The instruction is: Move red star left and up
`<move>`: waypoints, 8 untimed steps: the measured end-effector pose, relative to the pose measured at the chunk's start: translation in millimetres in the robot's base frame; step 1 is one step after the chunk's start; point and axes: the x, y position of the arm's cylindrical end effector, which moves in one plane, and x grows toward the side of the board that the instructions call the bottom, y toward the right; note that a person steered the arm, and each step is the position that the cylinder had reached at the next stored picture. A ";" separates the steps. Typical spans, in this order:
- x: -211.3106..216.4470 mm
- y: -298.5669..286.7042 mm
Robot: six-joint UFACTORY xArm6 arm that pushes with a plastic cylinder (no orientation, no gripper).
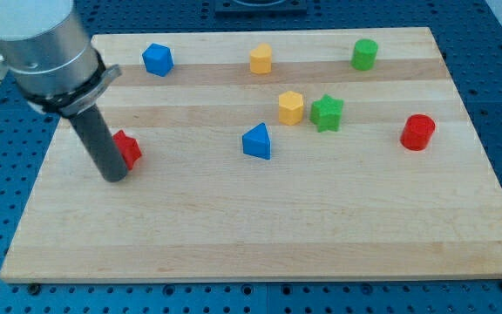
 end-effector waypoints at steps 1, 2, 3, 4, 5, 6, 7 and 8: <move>-20.0 0.1; -20.0 11.6; -32.4 28.5; -34.7 30.1; -40.7 47.3; -59.3 42.3; -61.9 14.6; -72.5 14.3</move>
